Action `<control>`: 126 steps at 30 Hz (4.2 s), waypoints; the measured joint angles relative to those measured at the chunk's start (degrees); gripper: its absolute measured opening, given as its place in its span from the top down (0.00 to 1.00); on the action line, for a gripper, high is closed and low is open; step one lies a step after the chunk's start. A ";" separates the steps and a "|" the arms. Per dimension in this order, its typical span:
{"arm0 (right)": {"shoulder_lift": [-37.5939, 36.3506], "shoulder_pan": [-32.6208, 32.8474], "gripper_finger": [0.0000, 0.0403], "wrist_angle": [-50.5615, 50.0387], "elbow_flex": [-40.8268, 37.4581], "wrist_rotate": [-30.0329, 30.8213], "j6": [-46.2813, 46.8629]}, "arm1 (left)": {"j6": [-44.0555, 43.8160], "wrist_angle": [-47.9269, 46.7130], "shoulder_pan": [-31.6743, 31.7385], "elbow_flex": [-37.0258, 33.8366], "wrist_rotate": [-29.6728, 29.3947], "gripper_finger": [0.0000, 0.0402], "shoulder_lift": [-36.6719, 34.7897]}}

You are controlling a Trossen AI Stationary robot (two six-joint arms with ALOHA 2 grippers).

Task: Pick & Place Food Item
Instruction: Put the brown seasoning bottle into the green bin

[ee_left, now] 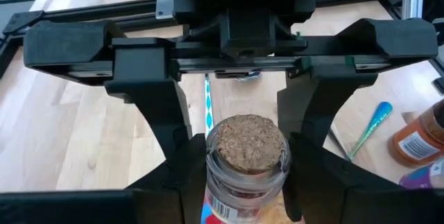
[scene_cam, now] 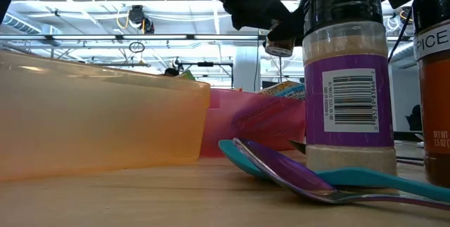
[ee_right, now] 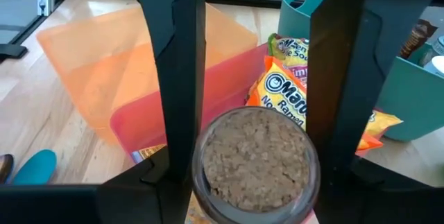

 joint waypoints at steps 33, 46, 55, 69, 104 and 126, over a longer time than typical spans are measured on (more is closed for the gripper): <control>-13.57 -0.17 0.45 -18.51 -2.23 0.29 5.87 | -5.04 7.82 11.34 -31.24 -13.75 0.57 -34.50; -13.54 -0.81 0.47 -7.94 -5.62 0.36 4.12 | -8.93 37.07 25.43 -60.93 -15.05 0.57 -45.31; -13.55 -1.42 0.47 -6.76 -5.62 0.47 4.28 | -9.94 44.01 30.80 -57.22 -7.34 0.57 -36.39; -13.55 -1.66 0.47 -6.39 -5.62 0.27 4.30 | -8.00 44.23 39.10 -47.51 -7.34 0.57 -25.03; -13.55 -1.70 0.48 -6.35 -5.62 0.40 3.69 | -12.24 41.19 38.88 -47.63 -9.28 0.57 -24.10; -13.55 -1.70 0.48 -5.89 -5.60 0.38 3.29 | -10.49 37.23 38.64 -47.63 -10.62 0.57 -25.43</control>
